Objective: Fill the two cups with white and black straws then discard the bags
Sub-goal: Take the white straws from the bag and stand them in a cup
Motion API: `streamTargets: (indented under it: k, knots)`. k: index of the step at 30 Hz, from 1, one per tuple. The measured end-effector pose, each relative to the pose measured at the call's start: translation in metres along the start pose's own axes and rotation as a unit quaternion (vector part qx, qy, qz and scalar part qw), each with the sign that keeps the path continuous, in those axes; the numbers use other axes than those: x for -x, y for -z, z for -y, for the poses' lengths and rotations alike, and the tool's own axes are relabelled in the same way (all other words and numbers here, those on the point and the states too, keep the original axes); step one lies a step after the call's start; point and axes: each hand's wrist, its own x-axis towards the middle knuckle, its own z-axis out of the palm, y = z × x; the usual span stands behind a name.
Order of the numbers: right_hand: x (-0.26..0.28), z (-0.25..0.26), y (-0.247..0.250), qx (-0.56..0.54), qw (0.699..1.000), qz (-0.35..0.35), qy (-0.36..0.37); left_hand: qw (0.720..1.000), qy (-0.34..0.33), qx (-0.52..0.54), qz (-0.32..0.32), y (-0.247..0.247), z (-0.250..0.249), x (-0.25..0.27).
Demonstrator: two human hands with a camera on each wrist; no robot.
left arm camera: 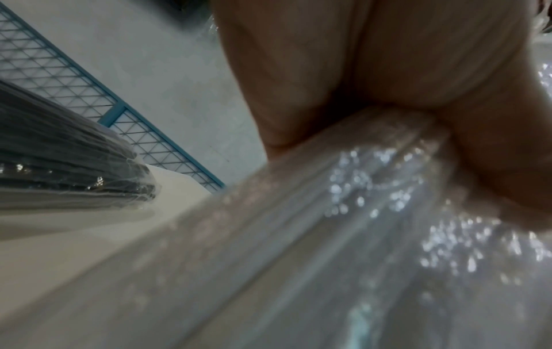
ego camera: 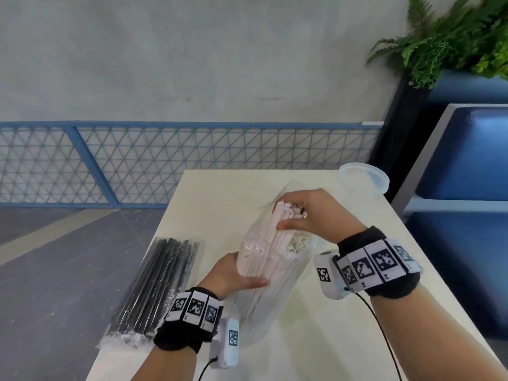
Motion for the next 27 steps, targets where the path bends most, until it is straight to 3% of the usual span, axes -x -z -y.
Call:
streamTargets:
  k: [4,8,11,19,27]
  knots:
    - [0.001,-0.004,-0.006,-0.071,0.995,-0.064,-0.013,0.999,0.001,0.015,-0.032,-0.001,0.004,0.000]
    - [0.013,0.001,-0.049,-0.253,0.953,-0.103,-0.130,0.997,-0.010,0.046,-0.056,-0.003,0.006,0.001]
    - [0.013,0.007,-0.073,-0.230,0.941,-0.174,-0.177,0.998,-0.034,0.039,-0.045,-0.008,0.004,0.002]
    - [-0.007,0.004,-0.075,-0.346,0.888,-0.250,-0.170,0.995,-0.055,0.044,-0.070,-0.013,0.002,0.002]
    - [-0.018,0.003,-0.043,-0.359,0.875,-0.302,-0.122,0.995,-0.043,0.036,-0.087,-0.016,0.001,-0.004]
